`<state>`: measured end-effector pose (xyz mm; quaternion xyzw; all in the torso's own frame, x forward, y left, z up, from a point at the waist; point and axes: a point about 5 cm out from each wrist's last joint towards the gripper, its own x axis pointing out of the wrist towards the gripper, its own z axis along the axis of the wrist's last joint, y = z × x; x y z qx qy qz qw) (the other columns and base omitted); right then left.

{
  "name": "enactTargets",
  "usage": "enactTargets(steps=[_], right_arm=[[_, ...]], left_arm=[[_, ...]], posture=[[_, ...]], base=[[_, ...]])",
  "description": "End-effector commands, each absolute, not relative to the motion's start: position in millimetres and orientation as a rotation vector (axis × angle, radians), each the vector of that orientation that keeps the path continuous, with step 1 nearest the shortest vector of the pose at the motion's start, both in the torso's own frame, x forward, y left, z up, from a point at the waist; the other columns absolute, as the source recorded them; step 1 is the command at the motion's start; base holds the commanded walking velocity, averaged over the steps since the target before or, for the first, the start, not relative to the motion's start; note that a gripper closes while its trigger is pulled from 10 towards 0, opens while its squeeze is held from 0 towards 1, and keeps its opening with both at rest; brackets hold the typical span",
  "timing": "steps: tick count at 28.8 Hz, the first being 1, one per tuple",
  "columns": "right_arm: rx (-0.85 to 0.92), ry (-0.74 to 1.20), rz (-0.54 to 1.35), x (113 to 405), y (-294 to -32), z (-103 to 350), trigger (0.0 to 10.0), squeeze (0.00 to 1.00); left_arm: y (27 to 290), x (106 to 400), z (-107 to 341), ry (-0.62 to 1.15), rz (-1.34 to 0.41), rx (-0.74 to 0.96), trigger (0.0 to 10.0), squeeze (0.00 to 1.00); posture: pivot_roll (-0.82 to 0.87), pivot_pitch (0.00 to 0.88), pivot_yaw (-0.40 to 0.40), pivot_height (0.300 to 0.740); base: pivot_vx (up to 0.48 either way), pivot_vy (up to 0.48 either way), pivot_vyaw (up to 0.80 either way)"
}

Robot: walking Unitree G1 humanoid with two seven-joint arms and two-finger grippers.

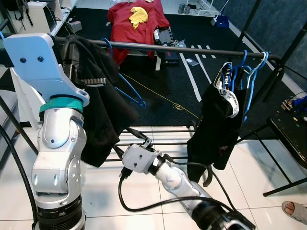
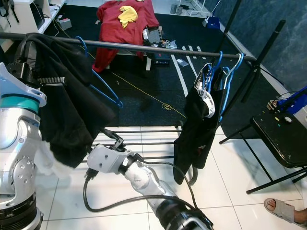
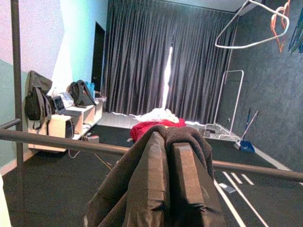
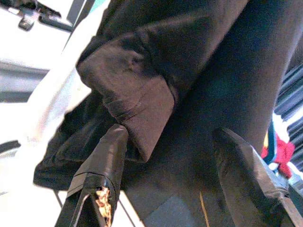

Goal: Hang hanger

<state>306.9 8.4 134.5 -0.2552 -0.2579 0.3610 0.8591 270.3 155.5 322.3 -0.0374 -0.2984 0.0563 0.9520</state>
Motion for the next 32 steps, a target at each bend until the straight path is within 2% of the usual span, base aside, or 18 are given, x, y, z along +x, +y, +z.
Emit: enactTargets(steps=[1,14,17,21,32], right_arm=[[-0.549,-0.539,0.757,306,7,130,10.0,0.0],[-0.628,-0.525,0.704,316,7,131,10.0,0.0],[-0.592,-0.445,0.788,312,18,121,10.0,0.0],[-0.594,-0.439,0.813,309,23,118,10.0,0.0],[-0.672,-0.525,0.839,310,36,129,10.0,0.0]], left_arm=[[151,263,332,-0.662,0.09,-0.083,10.0,0.0],[149,263,337,-0.671,0.075,-0.094,10.0,0.0],[148,263,340,-0.677,0.068,-0.098,10.0,0.0],[148,262,342,-0.682,0.065,-0.099,10.0,0.0],[148,255,354,-0.716,0.054,-0.122,10.0,0.0]], posture=[[0.05,0.086,-0.004,0.74],[0.05,0.086,0.005,0.74],[0.06,0.085,0.007,0.74],[0.07,0.084,0.007,0.74],[0.09,0.08,0.001,0.74]], base=[[0.0,0.0,0.0],[0.0,0.0,0.0],[0.0,0.0,0.0],[0.0,0.0,0.0],[0.0,0.0,0.0]])
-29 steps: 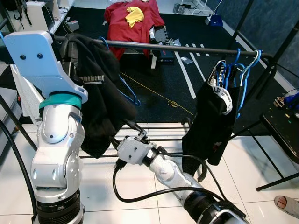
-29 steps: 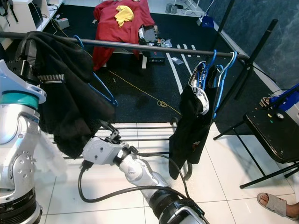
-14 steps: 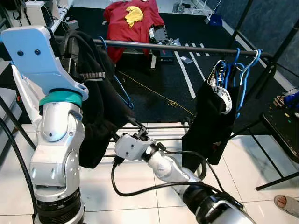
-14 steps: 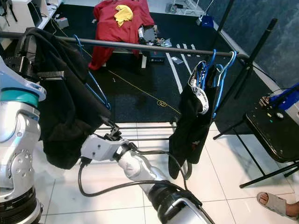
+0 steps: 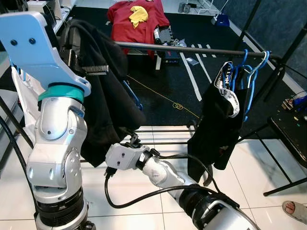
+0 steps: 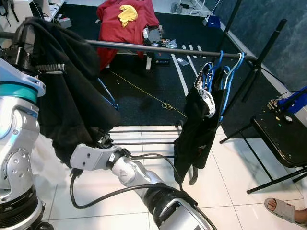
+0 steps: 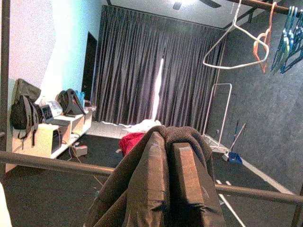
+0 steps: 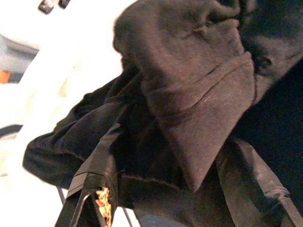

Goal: Hang hanger

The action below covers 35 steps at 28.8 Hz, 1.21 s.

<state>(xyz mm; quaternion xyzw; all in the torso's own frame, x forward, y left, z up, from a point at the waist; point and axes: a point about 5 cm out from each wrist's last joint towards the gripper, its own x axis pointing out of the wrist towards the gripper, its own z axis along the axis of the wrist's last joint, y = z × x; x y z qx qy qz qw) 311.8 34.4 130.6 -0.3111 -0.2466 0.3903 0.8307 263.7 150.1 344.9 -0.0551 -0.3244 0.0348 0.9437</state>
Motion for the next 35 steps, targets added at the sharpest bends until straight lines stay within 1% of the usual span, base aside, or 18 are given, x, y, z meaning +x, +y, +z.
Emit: enactTargets(steps=[1,2,3,4,5,12,21,23,25,27,28,29,31,34,35], right_arm=[[-0.699,-0.56,0.816,313,38,135,10.0,0.0],[-0.699,-0.56,0.816,313,38,135,10.0,0.0],[-0.692,-0.575,0.797,315,39,140,3.8,0.0],[-0.679,-0.6,0.792,315,40,144,0.6,0.0],[-0.662,-0.611,0.79,315,40,146,0.0,0.0],[-0.618,-0.649,0.789,313,39,151,0.0,0.0],[-0.517,-0.723,0.771,312,27,164,0.0,0.0],[-0.484,-0.725,0.795,309,15,165,0.0,0.0],[-0.484,-0.725,0.795,309,15,165,0.0,0.0],[-0.466,-0.688,0.839,305,-3,162,0.0,0.0],[-0.466,-0.688,0.839,305,-3,162,0.0,0.0],[-0.466,-0.672,0.848,303,-12,162,0.0,0.0],[-0.466,-0.672,0.848,303,-12,162,0.0,0.0],[-0.456,-0.622,0.813,305,-42,167,0.0,0.0],[-0.456,-0.622,0.813,305,-42,167,0.0,0.0]], left_arm=[[148,254,356,-0.723,0.054,-0.125,10.0,0.0],[148,254,356,-0.723,0.054,-0.125,10.0,0.0],[148,254,356,-0.724,0.055,-0.125,10.0,0.0],[149,255,355,-0.72,0.057,-0.124,10.0,0.0],[149,255,353,-0.716,0.058,-0.124,10.0,0.0],[148,257,349,-0.702,0.051,-0.125,10.0,0.0],[147,261,343,-0.667,0.056,-0.113,10.0,0.0],[149,264,336,-0.642,0.085,-0.069,10.0,0.0],[149,264,336,-0.642,0.085,-0.069,10.0,0.0],[149,269,326,-0.607,0.123,0.017,10.0,0.0],[149,269,326,-0.607,0.123,0.017,10.0,0.0],[149,270,323,-0.594,0.128,0.032,10.0,0.0],[149,270,323,-0.594,0.128,0.032,10.0,0.0],[147,276,308,-0.527,0.119,0.073,10.0,0.0],[147,276,308,-0.527,0.119,0.073,10.0,0.0]], posture=[[0.09,0.076,-0.005,0.74],[0.09,0.076,-0.005,0.74],[0.09,0.075,-0.006,0.74],[0.09,0.073,-0.007,0.74],[0.09,0.073,-0.007,0.74],[0.07,0.073,-0.004,0.74],[0.06,0.078,-0.007,0.74],[0.05,0.081,-0.008,0.74],[0.05,0.081,-0.008,0.74],[0.03,0.087,-0.007,0.74],[0.03,0.087,-0.007,0.74],[0.02,0.089,-0.005,0.74],[0.02,0.089,-0.005,0.74],[0.01,0.1,-0.001,0.74],[0.01,0.1,-0.001,0.74]], base=[[0.0,0.0,0.0],[0.0,0.0,0.0],[0.0,0.0,0.0],[0.0,0.0,0.0],[0.0,0.0,0.0],[0.0,0.0,0.0],[0.0,0.0,0.0],[0.0,0.0,0.0],[0.0,0.0,0.0],[0.0,0.0,0.0],[0.0,0.0,0.0],[0.0,0.0,0.0],[0.0,0.0,0.0],[0.0,0.0,0.0],[0.0,0.0,0.0]])
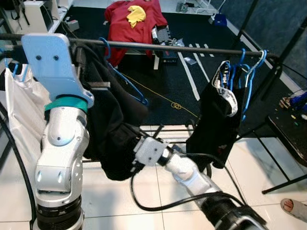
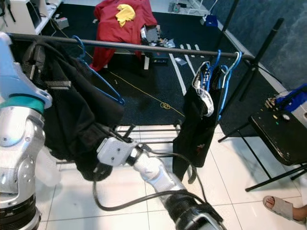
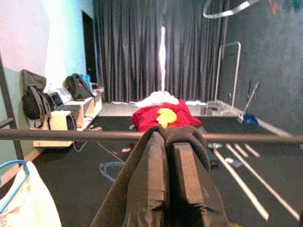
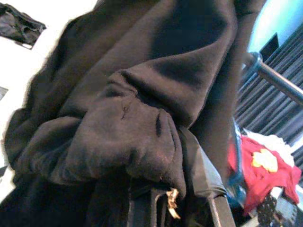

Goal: Hang hanger

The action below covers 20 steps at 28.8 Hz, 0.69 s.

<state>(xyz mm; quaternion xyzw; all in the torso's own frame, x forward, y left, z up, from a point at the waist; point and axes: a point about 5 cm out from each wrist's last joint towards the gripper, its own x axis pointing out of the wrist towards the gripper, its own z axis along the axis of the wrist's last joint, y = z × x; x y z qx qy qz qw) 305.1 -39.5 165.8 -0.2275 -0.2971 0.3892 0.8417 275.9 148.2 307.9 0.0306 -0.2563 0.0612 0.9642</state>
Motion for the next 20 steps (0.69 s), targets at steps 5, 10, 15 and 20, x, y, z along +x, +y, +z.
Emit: enactTargets(steps=[5,10,15,20], right_arm=[[-0.409,-0.559,0.824,304,-55,173,0.0,0.0],[-0.266,-0.411,0.956,285,-81,187,0.0,0.0],[-0.111,-0.248,1.089,263,-100,187,0.0,0.0],[0.022,0.093,0.791,284,-131,118,0.0,0.0]], left_arm=[[145,286,281,-0.377,0.104,0.153,10.0,0.0],[136,288,212,-0.086,-0.07,0.324,10.0,1.0],[128,267,173,0.081,-0.262,0.382,10.0,0.0],[103,227,154,0.172,-0.704,0.41,10.0,0.0]], posture=[[0.01,0.105,-0.001,0.74],[-0.02,0.121,0.006,0.74],[-0.05,0.13,0.01,0.74],[-0.05,0.14,0.022,0.74]], base=[[0.0,0.0,0.0],[0.0,0.0,0.0],[0.0,0.0,0.0],[0.0,0.0,0.0]])
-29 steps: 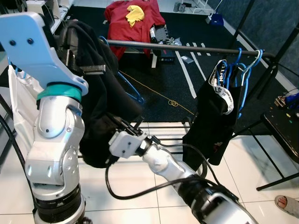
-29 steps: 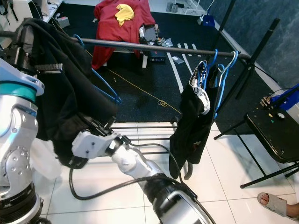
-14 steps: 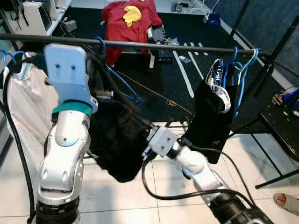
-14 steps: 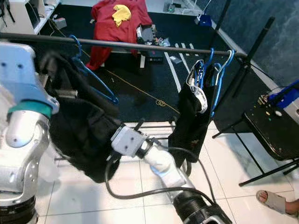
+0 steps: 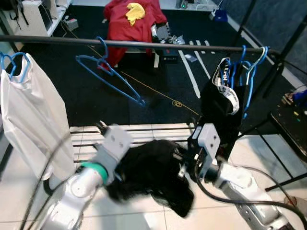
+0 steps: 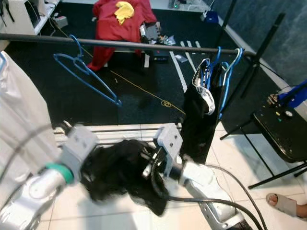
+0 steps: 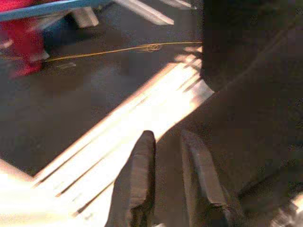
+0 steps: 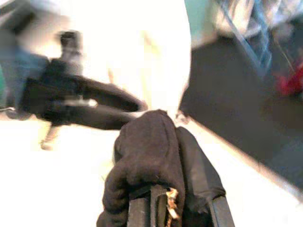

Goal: Hang hanger

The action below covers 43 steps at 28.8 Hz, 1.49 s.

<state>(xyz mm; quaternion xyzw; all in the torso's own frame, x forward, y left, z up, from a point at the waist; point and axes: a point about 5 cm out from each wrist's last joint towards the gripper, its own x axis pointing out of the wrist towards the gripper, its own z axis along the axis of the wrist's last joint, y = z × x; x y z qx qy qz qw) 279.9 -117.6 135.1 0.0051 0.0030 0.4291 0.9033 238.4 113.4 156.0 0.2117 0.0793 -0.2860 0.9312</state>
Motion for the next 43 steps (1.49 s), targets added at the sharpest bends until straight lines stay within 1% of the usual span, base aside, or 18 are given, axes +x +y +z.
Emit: enactTargets(steps=[1,3,5,6,7,8,9,10,15,16,18,20,21,24,25,27,33,43], right_arm=[[0.04,0.167,0.697,290,-136,100,0.0,0.0],[0.048,0.197,0.628,295,-140,92,0.0,0.0],[0.071,0.214,0.466,307,-149,92,0.0,0.0],[0.071,0.214,0.466,307,-149,92,0.0,0.0],[0.093,0.189,0.405,313,-152,97,0.0,0.0],[0.093,0.189,0.405,313,-152,97,0.0,0.0],[0.112,0.179,0.374,315,-154,102,0.0,0.0],[0.113,0.158,0.333,319,-159,107,0.0,0.0],[0.115,0.132,0.286,319,-165,111,0.0,0.0],[0.121,0.129,0.282,318,-164,110,0.0,0.0],[0.117,0.138,0.28,316,-160,106,0.0,0.0],[0.116,0.14,0.28,315,-158,105,0.0,0.0],[0.112,0.143,0.284,316,-155,103,0.0,0.0],[0.109,0.142,0.286,316,-152,103,0.0,0.0],[0.111,0.142,0.296,318,-145,103,0.0,0.0],[0.114,0.143,0.299,318,-140,103,0.0,0.0],[0.117,0.142,0.31,317,-132,102,0.0,0.0],[0.113,0.131,0.326,316,-125,104,0.0,0.0]], left_arm=[[102,223,155,0.174,-0.752,0.391,10.0,0.0],[102,223,156,0.174,-0.756,0.36,10.0,0.0],[105,234,160,0.175,-0.696,0.272,10.0,0.0],[105,234,160,0.175,-0.696,0.272,10.0,0.0],[107,242,162,0.165,-0.64,0.23,10.0,0.1],[107,242,162,0.165,-0.64,0.23,10.0,0.1],[108,246,163,0.159,-0.604,0.207,10.0,1.0],[109,255,167,0.143,-0.542,0.142,10.0,1.0],[105,276,179,0.072,-0.39,0.118,10.0,1.0],[103,281,181,0.063,-0.357,0.115,10.0,0.92],[94,304,193,0.041,-0.242,0.055,10.0,0.93],[90,311,198,0.031,-0.209,0.037,10.0,0.93],[86,319,207,0.013,-0.184,0.018,10.0,0.0],[84,326,216,-0.013,-0.142,0.01,10.0,0.0],[82,344,233,-0.041,-0.073,-0.019,10.0,0.0],[80,356,243,-0.049,-0.03,-0.025,10.0,0.0],[80,372,256,-0.071,0.046,-0.016,10.0,0.0],[95,394,263,-0.101,0.273,0.072,10.0,0.0]], posture=[[-0.05,0.142,0.025,0.74],[-0.04,0.142,0.026,0.74],[-0.04,0.152,0.04,0.74],[-0.04,0.152,0.04,0.74],[-0.05,0.154,0.043,0.74],[-0.05,0.154,0.043,0.74],[-0.05,0.154,0.043,0.74],[-0.06,0.159,0.05,0.74],[-0.06,0.166,0.05,0.74],[-0.06,0.166,0.05,0.74],[-0.06,0.179,0.046,0.74],[-0.06,0.179,0.046,0.74],[-0.07,0.182,0.046,0.74],[-0.07,0.182,0.046,0.74],[-0.07,0.185,0.048,0.74],[-0.07,0.185,0.049,0.74],[-0.07,0.189,0.054,0.74],[-0.07,0.186,0.055,0.74]], base=[[0.0,0.0,0.0],[0.0,0.0,0.0],[0.0,0.0,0.0],[0.0,0.0,0.0],[0.0,0.0,0.0],[0.0,0.0,0.0],[0.0,0.0,0.0],[0.0,0.0,0.0],[0.0,0.0,0.0],[0.0,0.0,0.0],[0.0,0.0,0.0],[0.0,0.0,0.0],[0.0,0.0,0.0],[0.0,0.0,0.0],[0.0,0.0,0.0],[0.0,0.0,0.0],[0.0,0.0,0.0],[0.0,0.0,0.0]])
